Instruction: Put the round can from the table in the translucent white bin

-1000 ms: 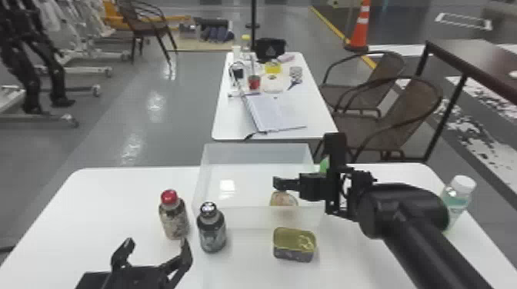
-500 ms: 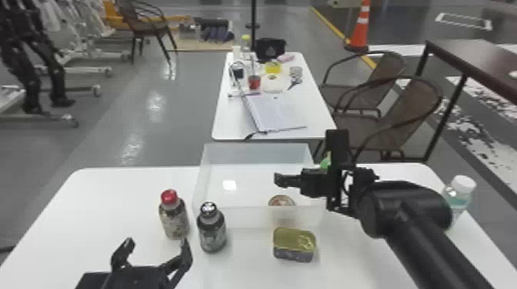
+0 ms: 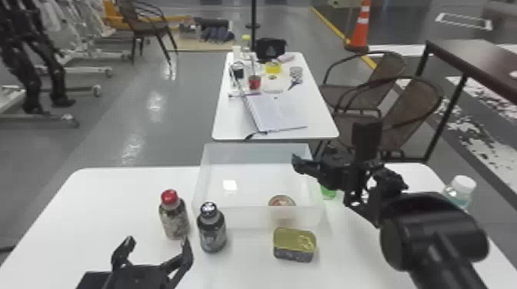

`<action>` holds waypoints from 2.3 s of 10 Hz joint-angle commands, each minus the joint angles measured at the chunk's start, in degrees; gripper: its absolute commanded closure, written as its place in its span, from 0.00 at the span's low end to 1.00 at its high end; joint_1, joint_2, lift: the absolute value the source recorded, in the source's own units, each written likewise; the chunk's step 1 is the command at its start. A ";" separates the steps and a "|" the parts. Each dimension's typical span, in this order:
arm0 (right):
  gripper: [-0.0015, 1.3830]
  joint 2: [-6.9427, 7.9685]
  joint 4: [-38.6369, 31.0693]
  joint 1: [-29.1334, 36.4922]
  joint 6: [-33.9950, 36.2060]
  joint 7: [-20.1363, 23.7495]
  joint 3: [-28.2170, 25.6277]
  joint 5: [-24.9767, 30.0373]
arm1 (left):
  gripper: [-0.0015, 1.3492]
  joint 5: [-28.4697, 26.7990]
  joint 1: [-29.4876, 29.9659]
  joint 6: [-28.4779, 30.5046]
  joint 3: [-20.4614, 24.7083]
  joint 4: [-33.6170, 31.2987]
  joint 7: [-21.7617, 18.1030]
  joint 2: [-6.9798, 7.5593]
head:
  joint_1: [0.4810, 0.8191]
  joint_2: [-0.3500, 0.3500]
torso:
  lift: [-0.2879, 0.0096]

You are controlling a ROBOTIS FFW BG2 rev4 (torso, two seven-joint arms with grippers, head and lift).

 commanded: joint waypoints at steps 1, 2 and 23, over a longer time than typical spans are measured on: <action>0.13 -0.88 -5.67 7.16 -7.20 -2.07 -0.17 0.55 | 0.07 -0.28 -0.25 0.70 0.09 -0.08 0.00 -0.15 | 0.20 0.50 | 0.63; 0.13 -1.14 -9.19 11.56 -10.72 -4.79 -1.14 0.99 | 0.07 -0.63 -0.51 0.70 0.18 -0.08 0.09 -0.15 | 0.20 0.50 | 0.63; 0.13 3.52 -22.11 42.50 -26.01 -7.08 -10.80 4.15 | 0.07 -3.79 -1.04 -0.97 1.50 0.19 0.26 -0.15 | 0.20 0.50 | 0.63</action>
